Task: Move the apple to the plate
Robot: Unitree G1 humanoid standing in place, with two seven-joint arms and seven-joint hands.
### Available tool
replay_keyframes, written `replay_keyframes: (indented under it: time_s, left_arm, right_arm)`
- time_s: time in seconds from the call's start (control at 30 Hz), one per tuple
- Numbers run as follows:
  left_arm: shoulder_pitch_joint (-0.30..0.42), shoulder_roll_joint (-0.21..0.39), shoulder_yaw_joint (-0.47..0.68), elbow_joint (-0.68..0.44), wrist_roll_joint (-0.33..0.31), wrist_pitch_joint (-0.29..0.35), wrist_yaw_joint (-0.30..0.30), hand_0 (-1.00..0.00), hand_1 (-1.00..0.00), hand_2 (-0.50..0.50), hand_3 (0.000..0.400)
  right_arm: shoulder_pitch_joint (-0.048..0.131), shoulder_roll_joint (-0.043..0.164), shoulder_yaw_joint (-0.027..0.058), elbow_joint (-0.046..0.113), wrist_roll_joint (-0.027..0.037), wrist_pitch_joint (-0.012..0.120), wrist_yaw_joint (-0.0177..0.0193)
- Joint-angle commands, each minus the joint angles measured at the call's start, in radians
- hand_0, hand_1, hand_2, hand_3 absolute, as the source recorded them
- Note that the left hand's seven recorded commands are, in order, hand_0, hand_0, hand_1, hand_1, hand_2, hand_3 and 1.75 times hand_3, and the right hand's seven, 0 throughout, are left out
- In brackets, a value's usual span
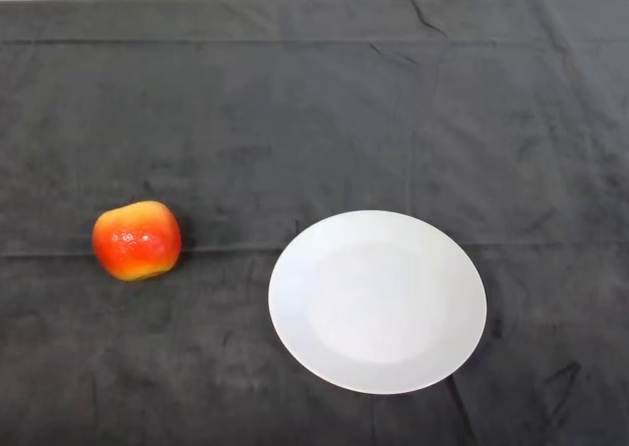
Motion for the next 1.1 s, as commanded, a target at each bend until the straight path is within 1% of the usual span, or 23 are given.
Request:
replay_keyframes:
  time_s: [0.03,0.67,0.87,1.1]
  left_arm:
    - [-0.038,0.01,0.015,0.036,0.036,0.013,-0.019,0.0,0.0,0.0,0.0]
    - [-0.054,-0.008,0.02,0.034,0.066,0.009,-0.015,0.0,0.0,0.0,0.0]
    - [-0.074,-0.032,-0.005,0.033,0.097,-0.002,-0.012,0.0,0.0,0.0,0.0]
    - [-0.096,-0.066,-0.059,0.03,0.158,-0.018,-0.016,0.0,0.0,0.0,0.0]
  right_arm:
    - [-0.019,-0.026,-0.0154,0.013,0.0125,-0.003,0.0094]
    - [-0.019,-0.026,-0.0156,0.013,0.0121,-0.003,0.0096]
    - [-0.019,-0.026,-0.0157,0.013,0.012,-0.003,0.0096]
    - [-0.019,-0.026,-0.0157,0.013,0.0119,-0.003,0.0094]
